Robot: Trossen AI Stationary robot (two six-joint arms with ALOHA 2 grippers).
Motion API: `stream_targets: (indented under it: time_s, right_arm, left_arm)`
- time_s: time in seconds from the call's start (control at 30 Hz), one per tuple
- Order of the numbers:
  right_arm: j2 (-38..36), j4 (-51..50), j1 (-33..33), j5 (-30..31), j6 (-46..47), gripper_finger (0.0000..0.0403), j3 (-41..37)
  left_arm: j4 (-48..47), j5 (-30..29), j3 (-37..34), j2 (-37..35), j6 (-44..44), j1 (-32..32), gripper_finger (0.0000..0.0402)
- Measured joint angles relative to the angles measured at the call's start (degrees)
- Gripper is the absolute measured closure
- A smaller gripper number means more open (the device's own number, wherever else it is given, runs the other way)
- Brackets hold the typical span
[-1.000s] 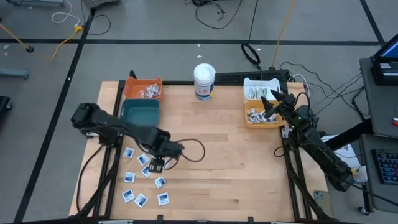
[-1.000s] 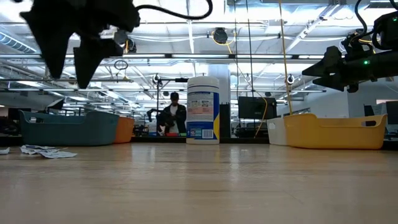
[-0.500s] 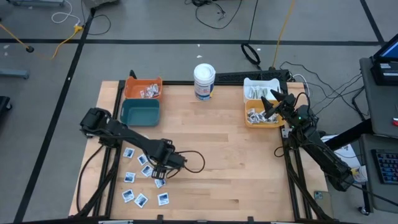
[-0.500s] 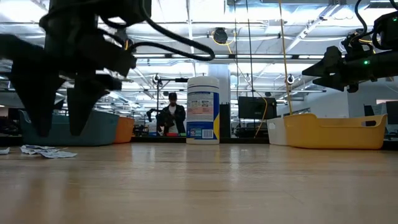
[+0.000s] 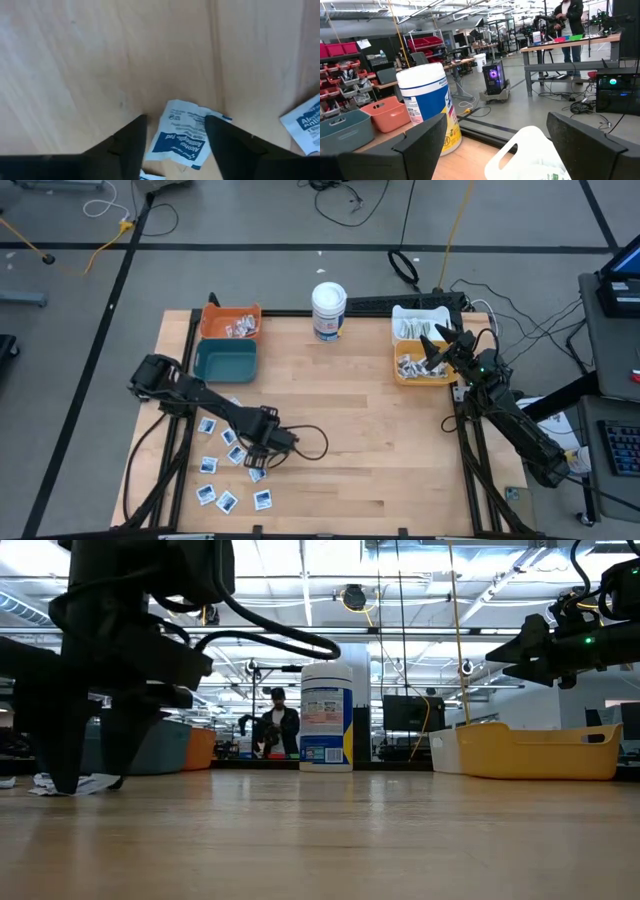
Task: Pick & Place First Aid Supplies
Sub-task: Put the blue pad into the blue bin
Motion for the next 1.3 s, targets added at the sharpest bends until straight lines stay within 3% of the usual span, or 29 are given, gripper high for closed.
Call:
stream_targets:
  time_s: [0.37,0.53,0.8,1.0,1.3]
  right_arm:
    - [0.0,0.0,0.0,0.0,0.0,0.0066,0.0]
    - [0.0,0.0,0.0,0.0,0.0,0.0066,0.0]
    - [0.0,0.0,0.0,0.0,0.0,0.0066,0.0]
    - [0.0,0.0,0.0,0.0,0.0,0.0066,0.0]
    - [0.0,-0.1,0.0,0.0,0.0,0.0066,0.0]
  left_arm:
    - [2.3,-0.4,-0.5,-0.5,-0.1,0.1,0.039]
    - [1.4,-1.1,-0.3,-3.2,-4.0,2.0,0.0397]
    - [-2.2,-0.6,-0.1,-12.7,-20.3,8.1,0.0399]
    - [-5.4,-2.7,-0.1,-18.8,-27.8,13.3,0.0399]
    - [-17.5,-3.5,-0.1,-24.6,-42.5,27.9,0.04]
